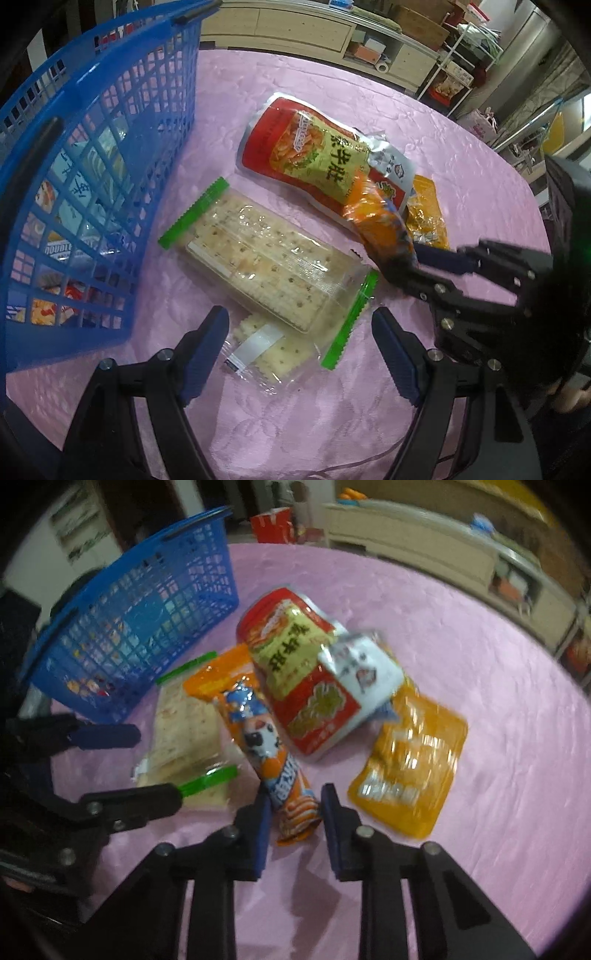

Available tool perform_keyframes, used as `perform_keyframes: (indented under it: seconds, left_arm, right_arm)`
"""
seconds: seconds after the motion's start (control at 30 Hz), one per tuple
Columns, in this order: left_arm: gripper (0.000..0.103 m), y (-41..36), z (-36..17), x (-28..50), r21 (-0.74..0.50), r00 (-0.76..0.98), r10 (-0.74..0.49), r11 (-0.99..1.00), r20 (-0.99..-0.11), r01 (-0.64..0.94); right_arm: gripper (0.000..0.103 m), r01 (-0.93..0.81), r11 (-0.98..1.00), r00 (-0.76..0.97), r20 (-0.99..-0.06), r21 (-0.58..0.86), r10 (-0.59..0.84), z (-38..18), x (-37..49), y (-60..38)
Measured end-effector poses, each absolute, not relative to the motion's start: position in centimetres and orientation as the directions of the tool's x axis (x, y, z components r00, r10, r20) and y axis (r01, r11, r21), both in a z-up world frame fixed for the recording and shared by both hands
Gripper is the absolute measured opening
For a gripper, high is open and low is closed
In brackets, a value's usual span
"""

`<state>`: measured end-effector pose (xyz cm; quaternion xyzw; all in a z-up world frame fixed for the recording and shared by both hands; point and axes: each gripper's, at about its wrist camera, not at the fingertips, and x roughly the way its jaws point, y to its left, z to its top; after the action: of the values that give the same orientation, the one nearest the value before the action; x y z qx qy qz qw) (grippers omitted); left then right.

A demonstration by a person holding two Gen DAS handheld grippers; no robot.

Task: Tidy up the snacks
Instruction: 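Grasp the clear green-ended cracker pack with the left tool while the right tool holds the tube snack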

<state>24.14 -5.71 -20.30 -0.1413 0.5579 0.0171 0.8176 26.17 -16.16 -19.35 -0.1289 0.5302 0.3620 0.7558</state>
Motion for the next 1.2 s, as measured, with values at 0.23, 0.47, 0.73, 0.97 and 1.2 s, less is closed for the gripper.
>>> perform_keyframes:
  seconds: [0.23,0.47,0.73,0.97,1.2]
  left_arm:
    - [0.078,-5.6,-20.4,26.0,-0.202,0.374,-0.107,0.954,-0.921,-0.224]
    - [0.078,-4.5,-20.9,28.6,-0.2,0.39,-0.064,0.926,-0.919,-0.321]
    - [0.078,-4.2,-21.3,29.8,-0.116,0.336,0.031,0.905,-0.941,-0.41]
    - [0.071,-3.7,-22.5,29.1,-0.167,0.276,-0.037,0.869,-0.96,-0.467]
    - [0.065,-6.1,-21.8,28.2,-0.199,0.274,-0.103,0.914,-0.956,-0.352]
  right_arm:
    - [0.029,-0.586,0.794,0.232,-0.906,0.161,0.355,-18.4,25.2,-18.5]
    - [0.029,-0.539,0.824,0.237,-0.907,0.175,0.347,-18.1,25.1,-19.5]
    - [0.029,-0.511,0.833,0.226,-0.901,0.214,0.37,-17.9,26.3,-19.9]
    - [0.029,-0.487,0.841,0.225,-0.895,0.238,0.384,-17.0,25.6,-20.6]
    - [0.029,-0.471,0.853,0.227,-0.904,0.224,0.362,-16.5,24.9,-20.3]
